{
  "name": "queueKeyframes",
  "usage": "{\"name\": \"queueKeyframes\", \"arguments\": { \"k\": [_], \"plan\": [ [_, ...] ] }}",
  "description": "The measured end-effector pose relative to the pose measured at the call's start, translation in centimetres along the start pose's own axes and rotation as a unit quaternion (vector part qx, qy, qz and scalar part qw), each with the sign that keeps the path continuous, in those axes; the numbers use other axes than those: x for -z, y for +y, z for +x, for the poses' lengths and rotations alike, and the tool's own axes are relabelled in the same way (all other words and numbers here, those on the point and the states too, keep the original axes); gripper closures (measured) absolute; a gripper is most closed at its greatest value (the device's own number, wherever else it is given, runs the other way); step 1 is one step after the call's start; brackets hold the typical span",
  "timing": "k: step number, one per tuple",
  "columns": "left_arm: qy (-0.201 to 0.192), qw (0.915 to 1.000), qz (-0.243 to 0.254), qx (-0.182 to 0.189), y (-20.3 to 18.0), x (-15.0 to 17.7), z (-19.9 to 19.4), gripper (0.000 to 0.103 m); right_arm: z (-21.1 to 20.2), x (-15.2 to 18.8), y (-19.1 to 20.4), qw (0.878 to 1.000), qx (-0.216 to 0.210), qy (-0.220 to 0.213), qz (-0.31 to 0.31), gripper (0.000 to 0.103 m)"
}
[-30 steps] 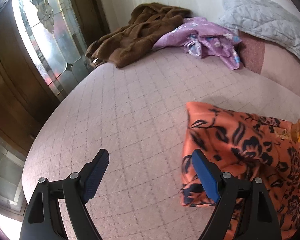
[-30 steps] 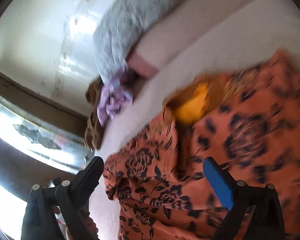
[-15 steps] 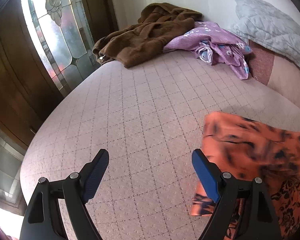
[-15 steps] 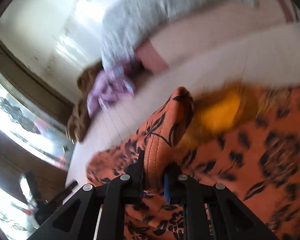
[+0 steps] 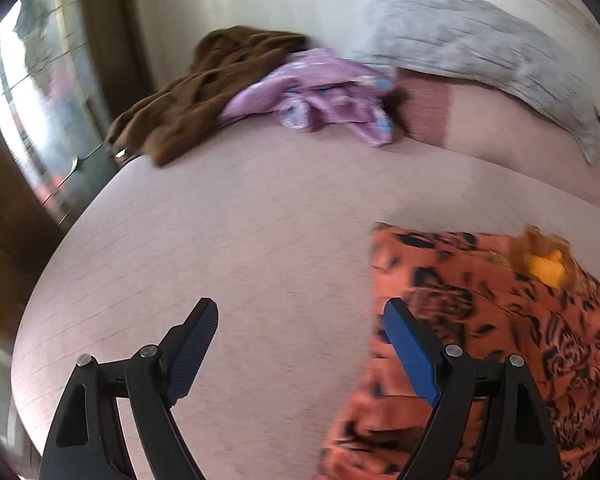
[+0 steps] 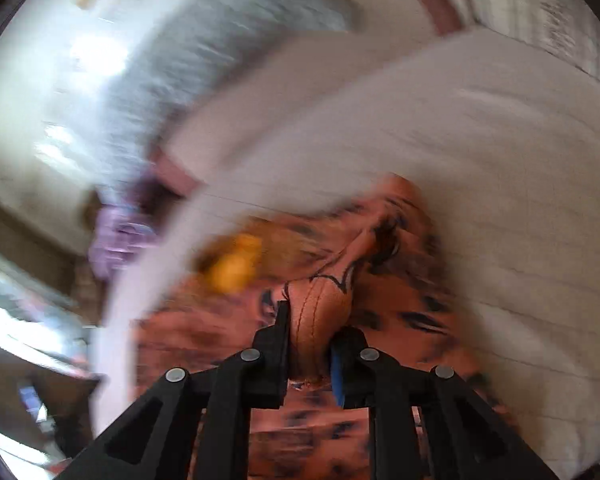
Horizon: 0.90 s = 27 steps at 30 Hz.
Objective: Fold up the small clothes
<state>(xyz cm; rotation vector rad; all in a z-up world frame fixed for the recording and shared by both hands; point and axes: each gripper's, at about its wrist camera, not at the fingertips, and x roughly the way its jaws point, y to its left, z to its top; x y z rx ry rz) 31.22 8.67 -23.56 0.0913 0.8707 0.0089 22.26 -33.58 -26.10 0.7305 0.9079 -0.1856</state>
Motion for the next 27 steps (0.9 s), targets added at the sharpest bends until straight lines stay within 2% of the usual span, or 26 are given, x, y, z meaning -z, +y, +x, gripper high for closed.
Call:
{"name": "queueKeyframes", "arguments": {
  "k": [1,3,5,6,7,8,9,10,12,13,15,18,19,20,21,22,23,26,27],
  "plan": [
    [0.002,0.9998,0.015,0.011,-1.1,0.3,0.1,0.018,0.9,0.0,-0.9,1.0,0.022,0.014,0.002,0.076],
    [0.008,0.9993,0.033,0.017,-2.4,0.7,0.4,0.018,1.9,0.0,-2.8,0.998,0.052,0.036,0.027,0.074],
    [0.025,0.9983,0.05,0.016,-3.6,1.1,1.3,0.018,1.5,0.0,-5.3,0.996,0.043,0.034,0.066,0.068],
    [0.036,0.9977,0.055,0.017,-4.0,1.3,1.8,0.018,1.1,-0.1,-6.0,0.996,0.036,0.028,0.078,0.062],
    [0.043,0.9972,0.059,0.019,-4.3,1.4,2.2,0.018,0.2,-0.2,-6.5,0.995,0.05,0.012,0.084,0.043],
    [0.057,0.9961,0.065,0.021,-4.6,1.6,2.8,0.018,-0.9,-0.3,-6.8,0.994,0.064,-0.013,0.083,0.037],
    [0.065,0.9953,0.068,0.021,-4.8,1.7,3.2,0.018,-1.9,-0.4,-6.8,0.994,0.065,-0.04,0.079,0.037],
    [0.071,0.9948,0.07,0.021,-5.0,1.9,3.5,0.018,-2.8,-0.6,-6.5,0.995,0.05,-0.059,0.069,0.037],
    [0.078,0.994,0.075,0.019,-5.1,2.1,3.8,0.018,-3.5,-0.9,-5.0,0.998,0.007,-0.059,0.025,0.037],
    [0.077,0.994,0.075,0.02,-5.1,2.1,3.8,0.018,-3.2,-1.1,-4.0,0.999,0.008,-0.05,0.002,0.037],
    [0.076,0.994,0.076,0.021,-5.1,2.1,3.7,0.018,-2.4,-1.6,-2.4,0.997,0.038,-0.05,-0.037,0.037],
    [0.075,0.9939,0.078,0.021,-5.1,2.2,3.8,0.018,-0.8,-2.7,-3.0,0.995,0.068,-0.046,-0.053,0.038],
    [0.074,0.9938,0.08,0.019,-5.3,2.2,3.8,0.018,0.7,-3.1,-3.4,0.995,0.085,-0.031,-0.051,0.042],
    [0.074,0.9937,0.082,0.018,-5.2,2.0,4.0,0.018,2.2,-3.2,-3.7,0.994,0.095,-0.012,-0.044,0.065],
    [0.072,0.9937,0.084,0.017,-5.2,1.9,4.0,0.018,3.5,-3.2,-4.4,0.995,0.094,0.01,-0.032,0.075],
    [0.071,0.9936,0.087,0.015,-5.3,1.9,4.0,0.018,3.8,-3.1,-4.4,0.994,0.1,0.01,-0.032,0.079],
    [0.07,0.9934,0.089,0.015,-5.2,2.0,4.0,0.018,3.3,-3.1,-4.0,0.994,0.102,-0.001,-0.043,0.089],
    [0.069,0.9926,0.099,0.007,-5.3,2.1,4.0,0.018,0.0,-3.3,-2.4,0.988,0.11,-0.062,-0.085,0.1],
    [0.069,0.9923,0.103,0.005,-5.4,2.2,3.9,0.017,-0.8,-3.5,-2.3,0.986,0.111,-0.083,-0.091,0.1]
  ]
}}
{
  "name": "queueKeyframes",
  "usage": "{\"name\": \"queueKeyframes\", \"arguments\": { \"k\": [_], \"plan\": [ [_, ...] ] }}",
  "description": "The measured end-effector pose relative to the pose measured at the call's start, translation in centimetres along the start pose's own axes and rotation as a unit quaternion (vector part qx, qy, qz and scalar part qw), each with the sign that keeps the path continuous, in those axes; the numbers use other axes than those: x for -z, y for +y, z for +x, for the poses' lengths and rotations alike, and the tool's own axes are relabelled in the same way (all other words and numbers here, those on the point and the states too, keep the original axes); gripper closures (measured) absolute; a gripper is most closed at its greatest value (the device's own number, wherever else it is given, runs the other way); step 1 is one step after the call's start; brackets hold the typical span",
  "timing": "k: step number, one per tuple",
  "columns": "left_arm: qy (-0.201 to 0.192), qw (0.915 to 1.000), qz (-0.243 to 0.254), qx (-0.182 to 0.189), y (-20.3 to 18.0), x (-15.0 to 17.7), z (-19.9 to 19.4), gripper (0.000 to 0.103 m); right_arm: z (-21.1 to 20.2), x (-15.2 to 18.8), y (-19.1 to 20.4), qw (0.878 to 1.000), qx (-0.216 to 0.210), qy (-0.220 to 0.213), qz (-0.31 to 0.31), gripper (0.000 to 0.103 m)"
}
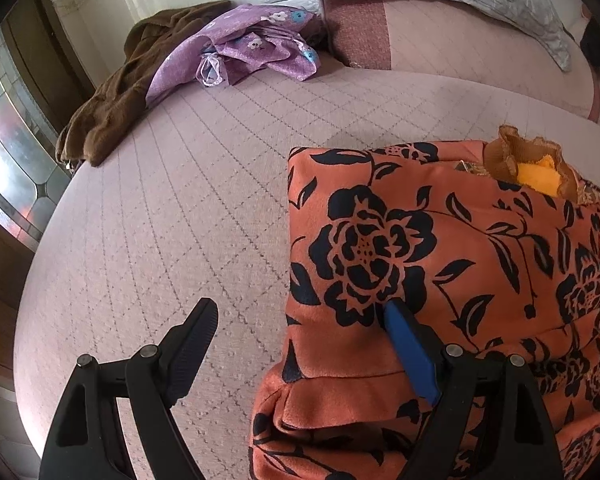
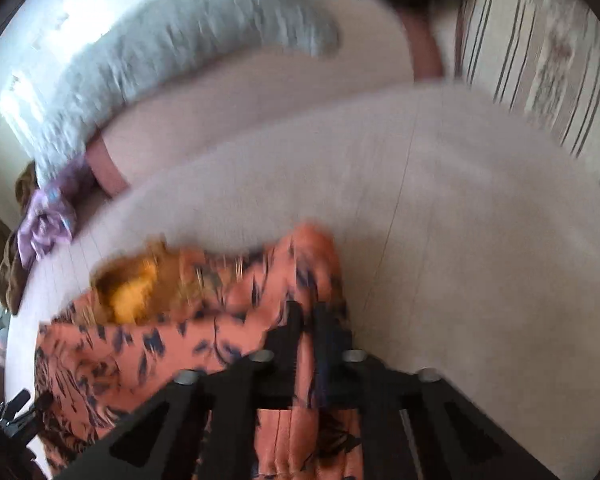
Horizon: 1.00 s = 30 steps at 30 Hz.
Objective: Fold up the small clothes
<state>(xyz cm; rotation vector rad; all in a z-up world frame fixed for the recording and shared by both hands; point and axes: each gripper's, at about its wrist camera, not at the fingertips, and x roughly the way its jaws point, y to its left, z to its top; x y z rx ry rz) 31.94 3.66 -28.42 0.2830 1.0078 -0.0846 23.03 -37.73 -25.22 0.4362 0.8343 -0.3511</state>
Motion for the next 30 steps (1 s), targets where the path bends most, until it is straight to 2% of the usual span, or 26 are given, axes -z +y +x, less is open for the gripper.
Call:
{"name": "queueKeyframes", "arguments": {
  "k": [2,3,4,5,7,9,10,13,15,16,17,18,19,20,22,25,27,30],
  "plan": [
    [-0.001,1.0,0.002,-0.001,0.0,0.1,-0.1,0.017,-0.6,-1.0,-0.6,0.999,0.005,-0.034,0.003,0.1],
    [-0.002,1.0,0.0,0.002,0.1,0.0,-0.2,0.017,-0.2,-1.3,-0.9,0.999,0.003,-0.031,0.009,0.1],
    [-0.005,1.0,-0.001,0.004,0.2,0.0,-0.3,0.017,0.9,-1.6,-1.1,1.0,-0.003,-0.009,0.017,0.099],
    [-0.01,0.9999,-0.005,0.009,0.4,-0.1,-0.6,0.017,1.5,-1.4,-1.3,0.999,-0.018,0.011,0.03,0.098],
    [-0.021,0.9995,-0.012,0.021,0.7,-0.2,-1.3,0.018,0.8,-0.5,-1.1,0.993,-0.098,0.029,0.06,0.096],
    [-0.04,0.998,-0.02,0.046,1.0,-0.4,-2.5,0.018,-0.5,0.7,0.5,0.985,-0.157,0.049,0.046,0.096],
    [-0.051,0.9967,-0.021,0.06,0.9,-0.5,-3.3,0.018,-0.7,1.3,1.5,0.983,-0.169,0.064,0.03,0.096],
    [-0.056,0.996,0.001,0.07,-0.1,-0.4,-3.6,0.017,-1.4,3.5,4.9,0.976,-0.192,0.097,-0.024,0.096],
    [-0.025,0.9978,0.027,0.055,-1.0,0.1,-2.3,0.017,-0.7,5.1,6.8,0.972,-0.19,0.125,-0.056,0.096],
    [0.009,0.9982,0.046,0.037,-1.5,0.6,-1.0,0.017,-0.1,6.3,7.5,0.973,-0.174,0.133,-0.078,0.096],
    [0.023,0.9978,0.052,0.035,-1.5,1.0,-0.3,0.016,0.7,7.0,7.9,0.973,-0.151,0.143,-0.096,0.095],
    [0.026,0.9975,0.05,0.043,-1.1,1.1,-0.1,0.016,1.9,7.9,8.0,0.971,-0.129,0.167,-0.11,0.096],
    [0.026,0.9974,0.041,0.053,-0.6,1.1,-0.4,0.016,2.5,8.6,7.5,0.969,-0.134,0.179,-0.103,0.097],
    [0.028,0.9972,0.034,0.061,0.0,0.9,-0.8,0.016,2.0,8.6,7.0,0.971,-0.147,0.167,-0.091,0.097],
    [0.007,0.9973,0.029,0.068,0.8,0.7,-1.9,0.016,1.4,8.1,6.7,0.967,-0.143,0.189,-0.094,0.097],
    [-0.034,0.9953,0.001,0.09,2.5,-0.2,-3.8,0.016,-0.2,6.1,6.5,0.973,-0.137,0.153,-0.102,0.096],
    [-0.049,0.9945,-0.018,0.091,3.2,-0.7,-4.1,0.016,-0.2,4.3,5.6,0.981,-0.133,0.127,-0.065,0.096],
    [-0.025,0.9977,-0.02,0.059,2.8,-0.9,-2.4,0.016,2.2,2.0,3.7,0.989,-0.103,0.104,-0.006,0.096]
  ]
}}
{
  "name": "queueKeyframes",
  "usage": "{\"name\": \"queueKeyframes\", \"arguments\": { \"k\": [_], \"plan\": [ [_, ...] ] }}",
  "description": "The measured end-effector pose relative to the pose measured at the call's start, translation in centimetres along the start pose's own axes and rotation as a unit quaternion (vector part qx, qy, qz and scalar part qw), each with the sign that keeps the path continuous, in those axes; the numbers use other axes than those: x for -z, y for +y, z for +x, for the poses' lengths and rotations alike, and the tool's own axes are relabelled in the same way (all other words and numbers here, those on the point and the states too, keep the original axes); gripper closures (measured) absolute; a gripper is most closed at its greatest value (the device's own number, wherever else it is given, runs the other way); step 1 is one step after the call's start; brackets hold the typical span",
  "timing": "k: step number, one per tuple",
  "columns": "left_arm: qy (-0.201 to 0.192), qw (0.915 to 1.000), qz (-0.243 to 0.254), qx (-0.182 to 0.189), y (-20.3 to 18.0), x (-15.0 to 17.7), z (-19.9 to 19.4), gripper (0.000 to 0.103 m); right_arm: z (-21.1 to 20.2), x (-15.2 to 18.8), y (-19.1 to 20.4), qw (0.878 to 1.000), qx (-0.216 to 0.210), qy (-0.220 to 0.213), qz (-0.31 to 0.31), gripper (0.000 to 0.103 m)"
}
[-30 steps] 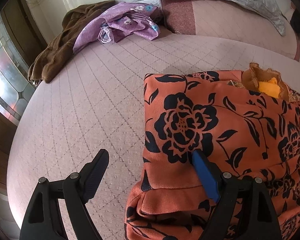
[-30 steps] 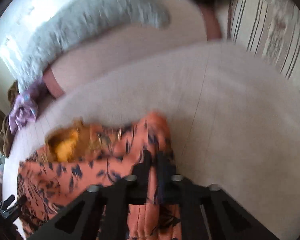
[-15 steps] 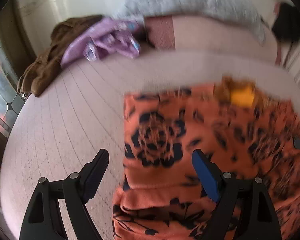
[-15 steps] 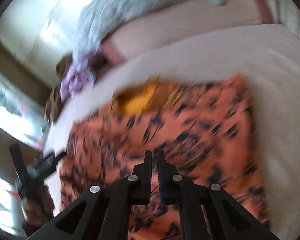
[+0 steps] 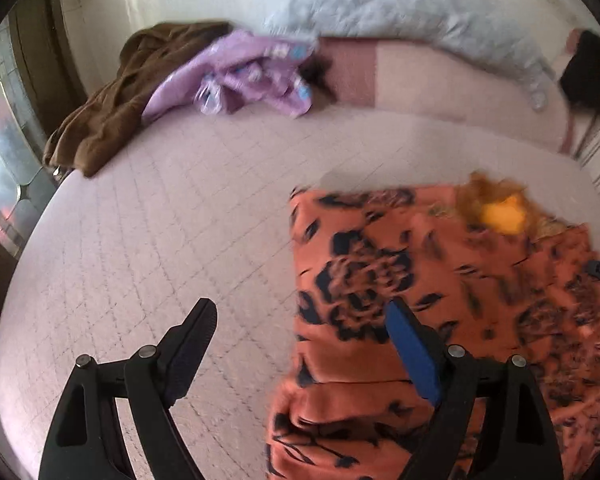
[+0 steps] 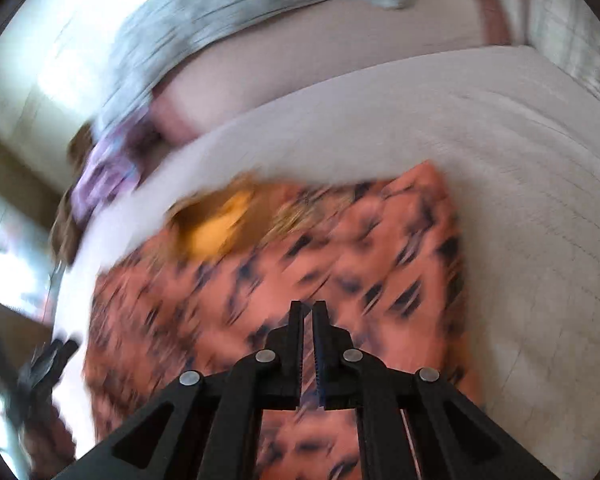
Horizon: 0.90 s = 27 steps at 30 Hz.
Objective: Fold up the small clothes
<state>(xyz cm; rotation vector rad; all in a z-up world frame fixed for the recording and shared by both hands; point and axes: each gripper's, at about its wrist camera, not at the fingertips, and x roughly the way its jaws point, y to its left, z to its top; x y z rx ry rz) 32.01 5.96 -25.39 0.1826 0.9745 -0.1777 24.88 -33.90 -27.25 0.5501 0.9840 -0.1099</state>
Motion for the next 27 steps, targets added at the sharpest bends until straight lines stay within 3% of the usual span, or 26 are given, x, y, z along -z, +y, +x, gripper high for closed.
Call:
{"name": "queueKeyframes", "arguments": {
  "k": [2,3,4,8,11,12,14,15,19,23,27],
  "plan": [
    [0.057,0.998,0.013,-0.025,-0.2,0.3,2.9,0.016,3.5,-1.1,-1.7,0.999,0.033,0.04,0.017,0.097],
    [0.066,0.9974,0.015,-0.024,-0.3,0.5,3.5,0.016,4.2,-1.1,-2.3,0.998,0.02,0.045,0.025,0.097],
    [0.057,0.998,0.014,-0.023,-0.4,0.6,3.4,0.016,3.7,-1.2,-2.8,0.999,0.0,0.023,0.039,0.097],
    [0.019,0.9987,0.038,-0.029,-1.7,0.2,0.9,0.016,0.0,-0.6,-3.5,0.997,-0.048,0.021,0.057,0.095],
    [-0.009,0.9987,0.046,-0.017,-3.0,0.5,-0.5,0.016,-2.0,2.0,-3.2,0.998,-0.044,0.024,0.023,0.095],
    [-0.009,0.9983,0.055,-0.018,-3.5,0.9,-0.4,0.015,-2.0,2.9,-3.4,0.999,-0.038,0.03,0.016,0.095],
    [0.03,0.9951,0.083,-0.046,-4.3,2.1,1.4,0.015,-0.4,4.4,-3.8,0.998,-0.023,0.058,0.001,0.095],
    [0.025,0.9952,0.08,-0.05,-4.6,2.8,1.3,0.015,-0.6,4.6,-4.0,0.999,-0.03,0.039,0.001,0.095],
    [-0.034,0.9964,0.069,-0.036,-4.6,4.1,-4.3,0.015,-3.2,4.4,-3.8,0.997,-0.06,0.045,0.025,0.094],
    [-0.083,0.9936,0.06,-0.047,-5.8,5.9,-9.5,0.015,-7.9,6.0,-1.7,0.998,-0.056,-0.019,-0.033,0.094],
    [-0.102,0.9934,0.032,-0.041,-6.1,7.5,-14.0,0.015,-12.6,9.0,0.6,0.994,-0.049,-0.063,-0.068,0.094]
  ]
}}
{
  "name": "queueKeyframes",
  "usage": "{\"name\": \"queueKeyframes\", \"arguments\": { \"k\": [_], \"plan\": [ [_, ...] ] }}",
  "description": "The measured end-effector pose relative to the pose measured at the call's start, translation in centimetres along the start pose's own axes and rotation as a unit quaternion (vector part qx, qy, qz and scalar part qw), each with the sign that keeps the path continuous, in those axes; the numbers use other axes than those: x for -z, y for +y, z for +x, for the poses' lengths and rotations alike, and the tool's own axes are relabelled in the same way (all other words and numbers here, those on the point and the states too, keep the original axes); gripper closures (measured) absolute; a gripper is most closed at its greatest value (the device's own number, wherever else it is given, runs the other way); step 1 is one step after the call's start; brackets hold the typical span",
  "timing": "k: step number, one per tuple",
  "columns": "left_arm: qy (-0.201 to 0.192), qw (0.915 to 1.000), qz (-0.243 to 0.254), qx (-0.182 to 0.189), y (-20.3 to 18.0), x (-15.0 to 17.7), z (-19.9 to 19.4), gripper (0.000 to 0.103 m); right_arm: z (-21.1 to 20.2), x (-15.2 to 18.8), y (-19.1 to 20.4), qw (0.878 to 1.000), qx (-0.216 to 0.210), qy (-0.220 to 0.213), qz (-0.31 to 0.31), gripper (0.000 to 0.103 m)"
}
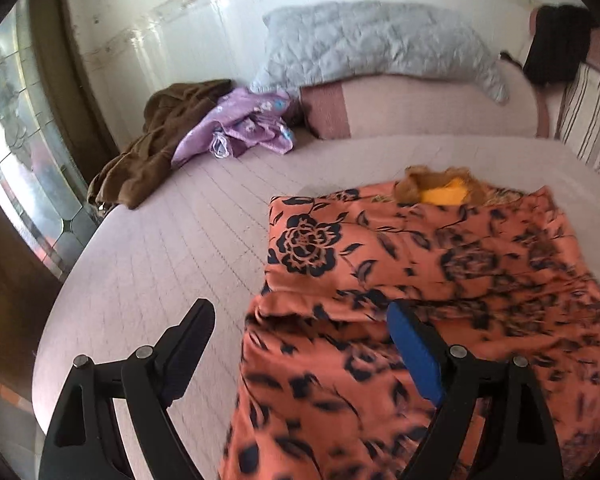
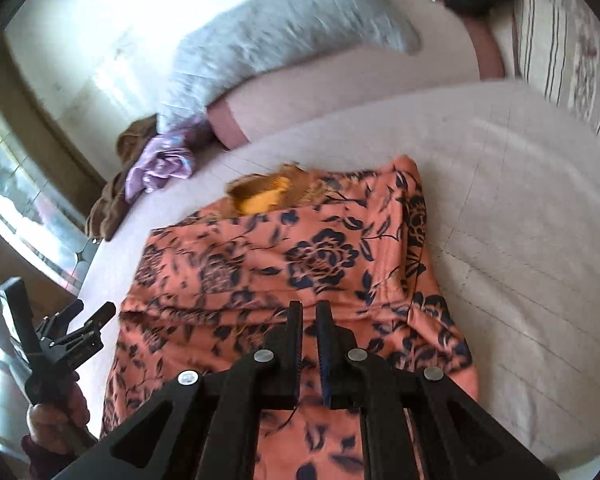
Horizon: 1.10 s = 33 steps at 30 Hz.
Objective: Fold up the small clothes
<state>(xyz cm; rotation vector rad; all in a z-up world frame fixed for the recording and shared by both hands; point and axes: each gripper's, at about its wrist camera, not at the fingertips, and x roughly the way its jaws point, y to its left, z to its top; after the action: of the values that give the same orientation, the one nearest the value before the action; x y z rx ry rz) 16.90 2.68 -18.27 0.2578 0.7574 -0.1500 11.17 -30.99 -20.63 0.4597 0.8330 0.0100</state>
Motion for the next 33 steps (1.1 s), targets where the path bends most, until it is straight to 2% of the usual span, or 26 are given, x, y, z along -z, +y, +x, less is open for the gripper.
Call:
{"name": "queueKeyframes", "arguments": {
  "k": [5,11,14,19,21,22,23,25,26,31,33],
  "plan": [
    [-0.008,0.9994,-0.033,0.002,0.3,0.3,-3.6,0.014,-4.0,2.2,2.1,0.999,0.003,-0.035,-0.038,0.094],
    [-0.018,0.9973,-0.071,0.002,1.2,1.1,-6.8,0.014,-5.5,4.5,4.8,0.997,-0.007,-0.056,-0.048,0.094],
    [-0.031,0.9968,-0.073,-0.01,1.2,1.2,-8.4,0.014,-6.3,5.3,5.9,0.996,-0.012,-0.064,-0.058,0.094],
    [-0.049,0.9961,-0.07,-0.023,0.8,1.1,-10.9,0.011,-9.4,6.0,7.6,0.99,-0.026,-0.121,-0.073,0.094],
    [-0.063,0.9953,-0.069,-0.025,0.5,1.1,-12.1,0.007,-10.4,6.1,7.7,0.988,-0.033,-0.136,-0.071,0.07],
    [-0.072,0.9947,-0.069,-0.026,0.3,1.0,-12.7,0.007,-10.9,6.2,7.6,0.987,-0.039,-0.143,-0.068,0.025],
    [-0.078,0.9944,-0.067,-0.027,0.2,1.0,-13.2,0.007,-11.4,6.3,7.3,0.985,-0.043,-0.158,-0.062,0.0],
    [-0.088,0.9937,-0.063,-0.029,-0.1,0.8,-14.1,0.006,-12.9,6.8,6.5,0.975,-0.048,-0.21,-0.048,0.0],
    [-0.088,0.9937,-0.062,-0.03,-0.3,0.7,-14.3,0.006,-13.3,6.8,6.2,0.973,-0.048,-0.221,-0.051,0.0],
    [-0.092,0.9938,-0.057,-0.028,-1.3,0.3,-15.3,0.005,-14.8,6.6,5.7,0.973,-0.021,-0.219,-0.072,0.0],
    [-0.088,0.9942,-0.057,-0.027,-1.9,0.2,-15.3,0.005,-14.9,6.8,5.7,0.974,0.007,-0.212,-0.086,0.0]
  ]
}}
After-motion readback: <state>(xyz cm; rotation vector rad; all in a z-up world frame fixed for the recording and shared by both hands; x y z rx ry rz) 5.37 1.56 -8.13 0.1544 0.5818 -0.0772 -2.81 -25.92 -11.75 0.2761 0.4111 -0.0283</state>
